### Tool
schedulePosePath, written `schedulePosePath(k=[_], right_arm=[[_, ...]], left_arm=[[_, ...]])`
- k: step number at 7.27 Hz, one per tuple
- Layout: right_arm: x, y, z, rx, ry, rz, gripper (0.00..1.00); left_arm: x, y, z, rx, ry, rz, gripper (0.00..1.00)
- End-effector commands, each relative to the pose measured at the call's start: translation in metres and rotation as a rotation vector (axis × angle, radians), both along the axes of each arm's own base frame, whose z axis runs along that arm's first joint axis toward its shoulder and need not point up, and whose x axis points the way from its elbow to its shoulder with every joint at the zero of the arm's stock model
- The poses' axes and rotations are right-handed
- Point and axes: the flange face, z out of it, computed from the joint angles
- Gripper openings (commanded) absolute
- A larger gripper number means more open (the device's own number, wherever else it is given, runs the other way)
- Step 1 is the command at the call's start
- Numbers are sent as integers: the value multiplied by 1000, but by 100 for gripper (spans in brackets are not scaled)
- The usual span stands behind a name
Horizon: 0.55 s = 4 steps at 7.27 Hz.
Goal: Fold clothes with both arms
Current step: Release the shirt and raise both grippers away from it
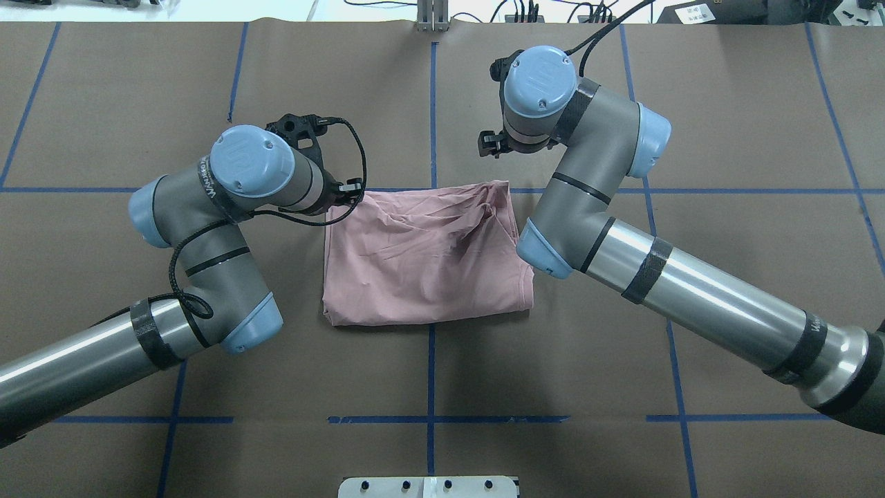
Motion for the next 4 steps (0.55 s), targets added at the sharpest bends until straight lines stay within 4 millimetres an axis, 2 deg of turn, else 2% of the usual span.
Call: schedulePosePath(k=[1, 4], right_arm=[[1, 0, 2, -1, 1, 1, 100], [0, 1, 4, -3, 4, -1, 100]], left_arm=[[6, 0, -1, 0, -2, 3, 53], [16, 2, -1, -3, -5, 12, 33]])
